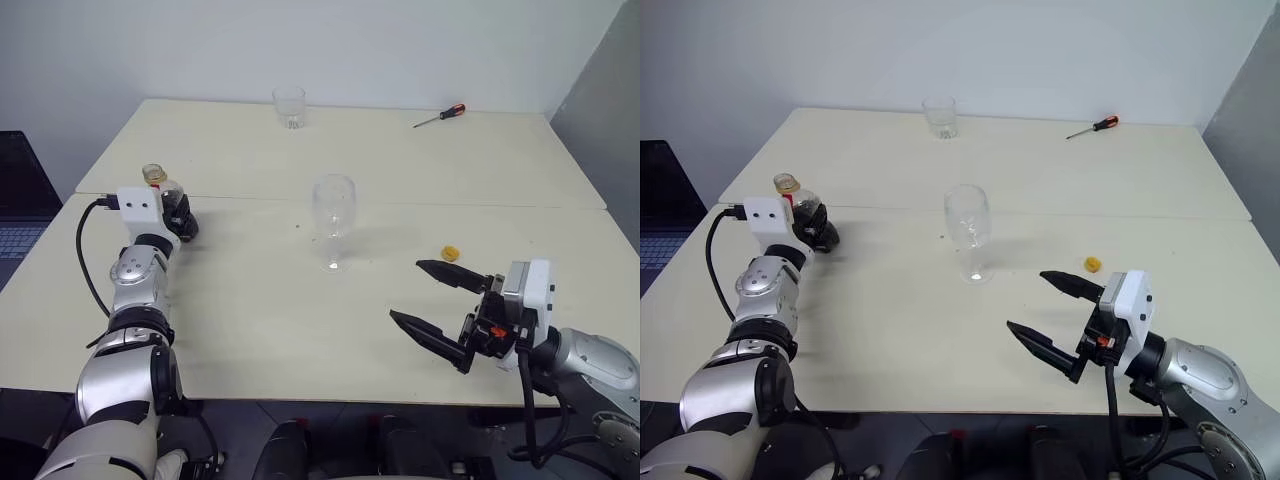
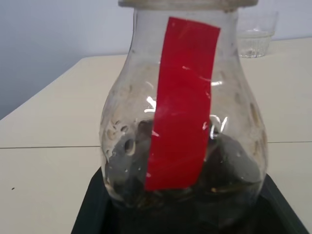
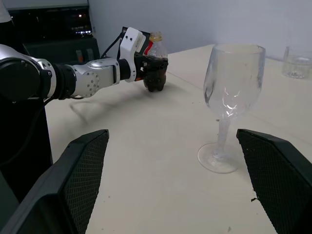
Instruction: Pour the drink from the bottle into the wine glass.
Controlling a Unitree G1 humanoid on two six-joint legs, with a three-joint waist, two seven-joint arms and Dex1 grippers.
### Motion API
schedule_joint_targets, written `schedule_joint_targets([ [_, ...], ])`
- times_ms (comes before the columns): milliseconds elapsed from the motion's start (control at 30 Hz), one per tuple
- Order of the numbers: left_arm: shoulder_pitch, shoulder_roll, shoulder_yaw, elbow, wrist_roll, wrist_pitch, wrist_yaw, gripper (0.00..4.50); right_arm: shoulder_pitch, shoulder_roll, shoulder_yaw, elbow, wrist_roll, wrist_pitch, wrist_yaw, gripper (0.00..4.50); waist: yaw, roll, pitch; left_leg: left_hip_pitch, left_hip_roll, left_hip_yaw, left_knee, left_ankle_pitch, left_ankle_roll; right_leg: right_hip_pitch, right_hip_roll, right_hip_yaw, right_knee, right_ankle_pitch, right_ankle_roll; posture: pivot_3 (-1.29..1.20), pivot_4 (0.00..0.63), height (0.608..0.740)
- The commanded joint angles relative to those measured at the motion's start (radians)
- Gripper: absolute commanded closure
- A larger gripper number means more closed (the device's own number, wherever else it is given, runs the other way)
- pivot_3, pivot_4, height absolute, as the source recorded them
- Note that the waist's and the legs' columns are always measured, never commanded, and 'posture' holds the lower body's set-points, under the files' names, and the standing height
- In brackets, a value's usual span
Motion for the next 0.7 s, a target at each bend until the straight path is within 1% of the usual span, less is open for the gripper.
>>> schedule_joint_targets([
  [33,-0.037,0.020,0.001,-0.011,0.002,-0.034,-0.002,2.94,0.005,0.004,-0.020,-0.017,-0.003,-0.032,0.011,0.00,0.000,0.000,0.000,0.000,0.000,0.000,0.000,0.000,0.000,0.000,0.000,0.000,0.000,0.000,0.000,0.00,0.150,0.740],
  [300,-0.027,0.018,-0.003,-0.029,0.003,-0.028,-0.004,2.97,0.013,0.007,-0.020,-0.012,-0.008,-0.042,0.016,0.00,0.000,-0.001,0.000,0.000,0.000,0.000,0.000,0.000,0.000,0.000,0.000,0.000,0.000,0.000,0.000,0.00,0.150,0.740],
  [433,-0.017,0.023,-0.003,-0.074,-0.003,-0.024,-0.017,2.97,0.011,0.008,-0.017,-0.011,-0.010,-0.044,0.016,0.00,0.000,-0.001,0.000,0.000,0.000,0.000,0.000,0.000,0.000,0.000,0.000,0.000,0.000,0.000,0.000,0.00,0.150,0.740],
  [533,0.002,0.027,0.002,-0.147,-0.019,-0.011,-0.025,2.97,0.005,0.009,-0.016,-0.012,-0.010,-0.042,0.013,0.00,0.000,-0.002,0.000,0.000,0.000,0.000,0.000,0.000,0.000,0.000,0.000,0.000,0.000,0.000,0.000,0.00,0.150,0.740],
  [700,0.077,0.011,0.002,-0.341,-0.039,0.055,-0.028,2.97,-0.010,0.010,-0.012,-0.007,-0.008,-0.037,0.009,0.00,0.000,-0.002,0.000,0.000,0.000,-0.001,0.000,0.000,0.000,0.000,0.000,0.001,0.000,0.000,0.000,0.00,0.150,0.740],
])
